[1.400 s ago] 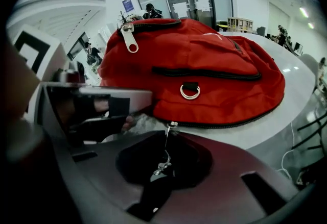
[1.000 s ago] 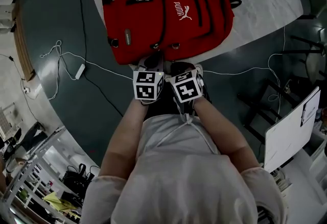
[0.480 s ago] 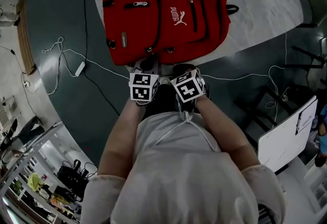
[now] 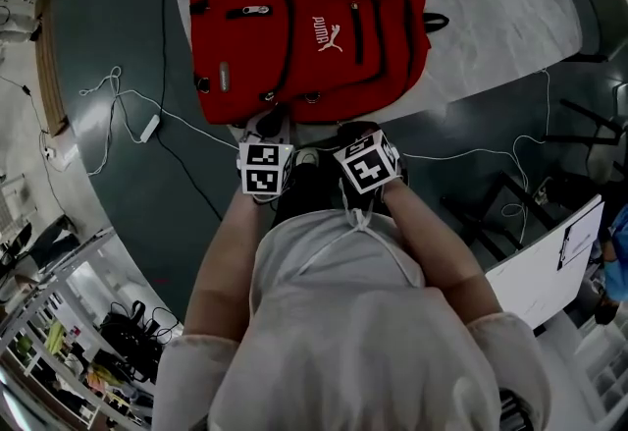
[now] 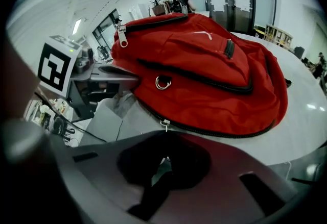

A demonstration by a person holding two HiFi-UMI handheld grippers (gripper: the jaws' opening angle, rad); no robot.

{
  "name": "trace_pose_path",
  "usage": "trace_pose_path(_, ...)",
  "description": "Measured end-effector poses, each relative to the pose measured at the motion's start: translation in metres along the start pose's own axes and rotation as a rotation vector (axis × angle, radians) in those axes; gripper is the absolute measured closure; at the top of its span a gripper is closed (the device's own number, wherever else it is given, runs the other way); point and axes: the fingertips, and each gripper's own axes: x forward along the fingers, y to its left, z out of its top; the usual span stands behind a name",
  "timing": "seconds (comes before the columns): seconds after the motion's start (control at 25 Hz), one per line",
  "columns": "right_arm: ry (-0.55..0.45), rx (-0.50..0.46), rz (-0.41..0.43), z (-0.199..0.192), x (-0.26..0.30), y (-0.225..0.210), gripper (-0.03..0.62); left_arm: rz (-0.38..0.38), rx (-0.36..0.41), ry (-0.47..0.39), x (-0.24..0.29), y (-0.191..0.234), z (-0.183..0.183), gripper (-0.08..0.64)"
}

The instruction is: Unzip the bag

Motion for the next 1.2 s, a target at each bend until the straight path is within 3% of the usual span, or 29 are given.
trace_pose_path(0.52,0.020,-0.076,0.008,-0.015,-0.018,-0.040,0.565,0.093,-0.011,-0.001,-0.001,0.002,0.000,0.539)
trace_pose_path(0.76,0.020,-0.034,0.016,-0.023,-0.023,-0.061,0.565,0.129,-0.017,0.003,0.000,0.004,-0.001,0.538)
trace_pose_path(1.2,0.027,-0.043,-0.054,-0.037,-0.042,-0.116,0.565,0.187,-0.044,0.003,0.000,0.005,-0.002,0.538)
